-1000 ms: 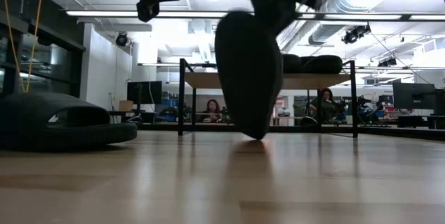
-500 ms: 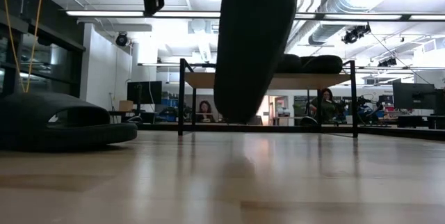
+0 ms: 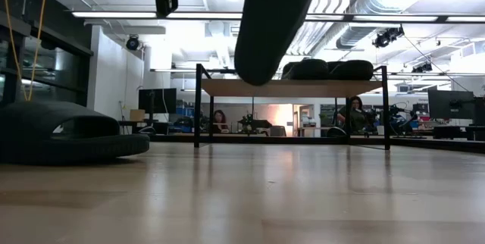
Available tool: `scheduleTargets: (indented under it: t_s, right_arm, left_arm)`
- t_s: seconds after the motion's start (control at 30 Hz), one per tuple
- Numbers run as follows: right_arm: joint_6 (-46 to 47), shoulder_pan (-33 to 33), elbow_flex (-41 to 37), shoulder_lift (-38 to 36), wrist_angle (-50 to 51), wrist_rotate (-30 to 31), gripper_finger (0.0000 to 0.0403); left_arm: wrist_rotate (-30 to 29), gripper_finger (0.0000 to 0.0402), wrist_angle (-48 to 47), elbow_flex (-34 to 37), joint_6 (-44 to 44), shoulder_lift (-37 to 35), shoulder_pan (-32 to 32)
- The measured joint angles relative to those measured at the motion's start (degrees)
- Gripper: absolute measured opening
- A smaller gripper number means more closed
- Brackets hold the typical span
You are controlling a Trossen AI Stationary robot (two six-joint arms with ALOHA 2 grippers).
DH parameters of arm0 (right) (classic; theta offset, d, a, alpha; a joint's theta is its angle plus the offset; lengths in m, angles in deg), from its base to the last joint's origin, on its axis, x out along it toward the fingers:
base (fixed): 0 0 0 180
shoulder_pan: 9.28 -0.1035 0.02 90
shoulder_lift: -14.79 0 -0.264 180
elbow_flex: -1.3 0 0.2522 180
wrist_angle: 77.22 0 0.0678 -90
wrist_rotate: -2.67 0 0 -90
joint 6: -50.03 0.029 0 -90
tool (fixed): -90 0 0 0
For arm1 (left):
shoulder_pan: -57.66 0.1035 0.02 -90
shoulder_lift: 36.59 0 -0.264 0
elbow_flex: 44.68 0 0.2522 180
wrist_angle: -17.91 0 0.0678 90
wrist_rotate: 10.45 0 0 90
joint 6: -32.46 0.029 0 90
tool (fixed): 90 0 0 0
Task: Pick and place slides into the shelf
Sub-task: Put the black slipper on the shelf
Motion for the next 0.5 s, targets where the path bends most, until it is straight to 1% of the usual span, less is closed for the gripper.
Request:
scheduleTargets:
  t_s: [0.27, 0.4, 0.5]
  right_arm:
    - [-10.5, 4.5, 0.0, -4.2, -1.7, 1.7, 0.0]
    - [-16.9, 7.6, 0.0, -5.1, -4.3, 1.3, 0.0]
    - [-21.9, 10.1, 0.0, -5.2, -6.4, 0.6, 0.0]
  left_arm:
    - [0.1, 0.0186, 0.3, -0.7, -0.7, 0.0, 0.5]
    - [0.8, 0.0186, 0.3, -3.3, -0.7, -0.1, 3.3]
    - [0.9, 0.0186, 0.3, -5.7, -0.5, -0.1, 6.6]
